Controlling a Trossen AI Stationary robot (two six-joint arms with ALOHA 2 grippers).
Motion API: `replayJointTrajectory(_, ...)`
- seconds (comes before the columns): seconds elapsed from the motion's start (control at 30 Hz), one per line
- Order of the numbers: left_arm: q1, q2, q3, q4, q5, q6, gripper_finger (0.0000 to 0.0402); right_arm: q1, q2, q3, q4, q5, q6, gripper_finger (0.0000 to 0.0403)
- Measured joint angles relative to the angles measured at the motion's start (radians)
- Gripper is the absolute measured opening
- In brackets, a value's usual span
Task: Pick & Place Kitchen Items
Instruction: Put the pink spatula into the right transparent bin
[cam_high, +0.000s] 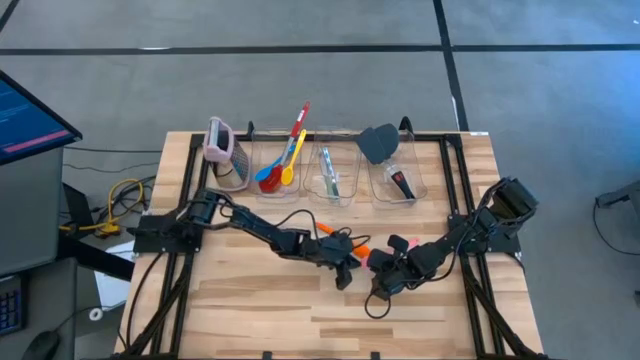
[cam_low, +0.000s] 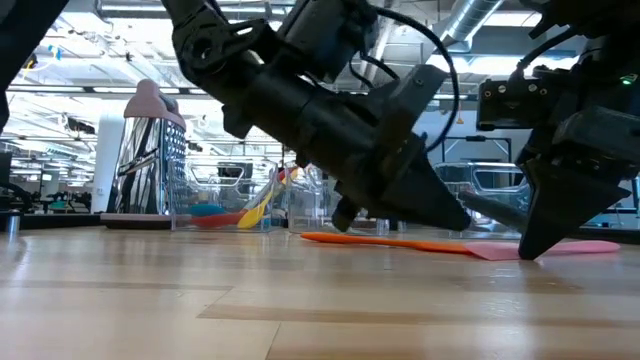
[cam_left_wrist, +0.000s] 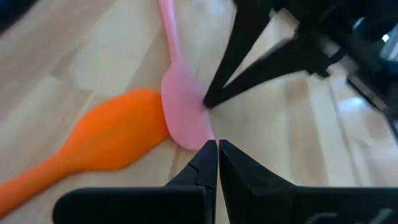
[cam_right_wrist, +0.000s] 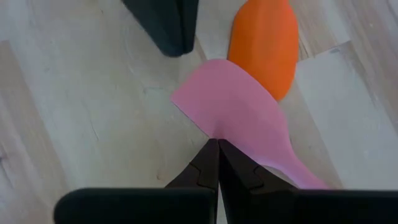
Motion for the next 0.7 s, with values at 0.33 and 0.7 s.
replayJointTrajectory(0.33,0.012,0.013,0.011,-0.044,-0.009,-0.034,0.0009,0.000,0.000,0.000,0.003,0.000,-0.004,0.0000)
replayJointTrajectory(0.7,0.032,0.013,0.011,-0.037,-0.011,-0.077,0.0092,0.001,0.000,0.001,0.005,0.000,-0.011,0.0000)
